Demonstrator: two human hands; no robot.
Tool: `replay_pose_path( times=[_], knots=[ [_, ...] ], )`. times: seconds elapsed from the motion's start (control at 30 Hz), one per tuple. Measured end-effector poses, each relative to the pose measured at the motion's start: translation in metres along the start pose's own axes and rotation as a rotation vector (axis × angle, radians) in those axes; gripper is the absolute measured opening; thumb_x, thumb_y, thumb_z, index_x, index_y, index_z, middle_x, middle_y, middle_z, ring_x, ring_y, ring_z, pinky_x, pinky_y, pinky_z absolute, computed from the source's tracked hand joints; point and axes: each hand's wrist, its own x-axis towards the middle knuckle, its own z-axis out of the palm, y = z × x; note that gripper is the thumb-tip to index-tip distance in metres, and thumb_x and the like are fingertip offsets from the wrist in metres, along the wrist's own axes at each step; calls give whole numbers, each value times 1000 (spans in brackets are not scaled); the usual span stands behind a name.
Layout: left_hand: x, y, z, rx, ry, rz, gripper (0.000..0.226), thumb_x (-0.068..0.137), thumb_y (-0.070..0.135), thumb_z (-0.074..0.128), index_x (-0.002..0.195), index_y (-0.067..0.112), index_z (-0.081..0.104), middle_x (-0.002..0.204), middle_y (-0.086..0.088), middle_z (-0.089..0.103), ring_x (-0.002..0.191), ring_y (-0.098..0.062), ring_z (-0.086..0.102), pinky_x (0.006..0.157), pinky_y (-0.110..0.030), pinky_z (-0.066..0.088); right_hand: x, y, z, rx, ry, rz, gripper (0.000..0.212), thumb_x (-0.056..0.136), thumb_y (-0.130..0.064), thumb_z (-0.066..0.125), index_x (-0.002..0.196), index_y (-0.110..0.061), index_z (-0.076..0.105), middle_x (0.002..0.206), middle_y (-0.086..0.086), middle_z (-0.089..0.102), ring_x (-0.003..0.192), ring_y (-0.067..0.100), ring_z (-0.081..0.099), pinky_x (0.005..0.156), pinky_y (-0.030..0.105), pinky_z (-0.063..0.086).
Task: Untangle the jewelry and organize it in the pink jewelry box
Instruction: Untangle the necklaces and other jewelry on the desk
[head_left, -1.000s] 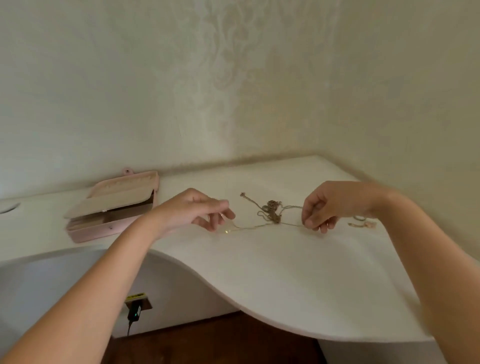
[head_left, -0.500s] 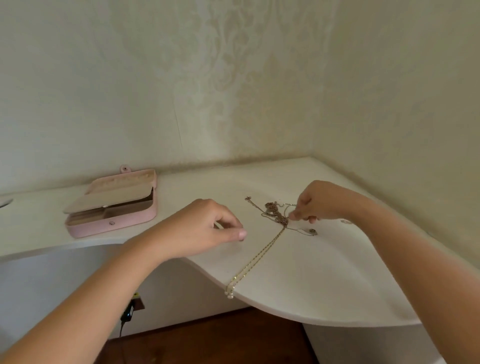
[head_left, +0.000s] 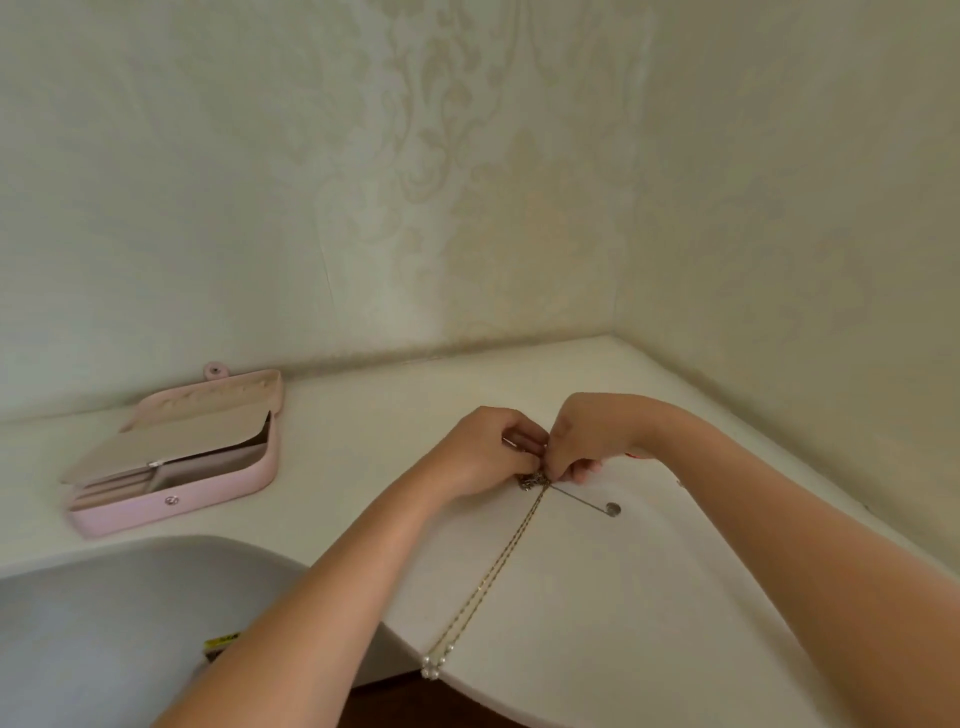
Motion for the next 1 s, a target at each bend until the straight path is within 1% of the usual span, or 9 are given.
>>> replay_pose_path(
  times=[0.07,0.13,0.23,0.37,0.5,0.63,0.73,0.9,1.0],
  knots=[
    [5,-1,-6,-22,-87,-6,27,78,1,71,100,16,67,95,2,70,79,-8,66,76,-20,54,5,7,1,52,-7,-40,13,73,-17,70,76,-5,72,66,4,62,61,13,52,61,20,39],
    [8,-4,-11,-16,-127,2,28,75,3,75,98,17,67,94,2,70,80,-9,67,81,-25,55,8,13,0,101,-14,-71,9,75,-15,69,75,-7,71,65,3,60,59,10,52,60,18,41],
    [14,-9,-15,2,-119,21,21,75,8,78,93,14,70,87,2,72,74,-6,67,77,-21,54,11,18,1,165,22,-100,8,76,-15,68,69,-11,67,64,2,57,58,8,49,61,19,39],
    [24,-11,-16,90,-105,27,13,76,15,76,89,17,74,82,-1,73,74,-7,66,77,-23,54,14,25,5,256,74,-122,14,80,-14,64,66,-15,66,64,2,57,57,8,49,63,20,38],
    [28,-10,-9,153,-62,60,13,73,11,69,85,16,70,65,6,68,60,-4,63,67,-20,51,19,29,7,308,133,-112,12,82,-13,63,71,-11,67,60,1,57,53,8,50,56,17,42],
    [29,-16,1,175,37,152,7,70,17,71,75,18,66,83,4,62,65,-5,55,61,-20,46,22,30,12,311,264,-122,9,81,-10,64,73,-12,66,54,-3,58,44,5,50,49,13,42],
    [31,-22,5,171,72,190,6,73,20,71,72,18,65,83,8,60,69,-8,54,63,-18,44,25,30,16,264,347,-159,11,79,-7,64,72,-15,65,52,-6,59,42,4,50,51,15,43],
    [34,-30,9,106,128,215,13,78,18,67,68,24,62,84,8,60,67,-2,51,64,-18,43,21,37,10,516,243,-206,7,80,-4,72,87,-7,70,68,1,68,59,8,61,61,16,50],
    [38,-32,10,115,147,229,10,85,22,60,75,20,62,85,10,57,69,-2,50,63,-13,40,20,36,10,492,261,-194,14,73,-13,79,84,-9,71,70,4,69,60,10,59,60,19,49]
  ],
)
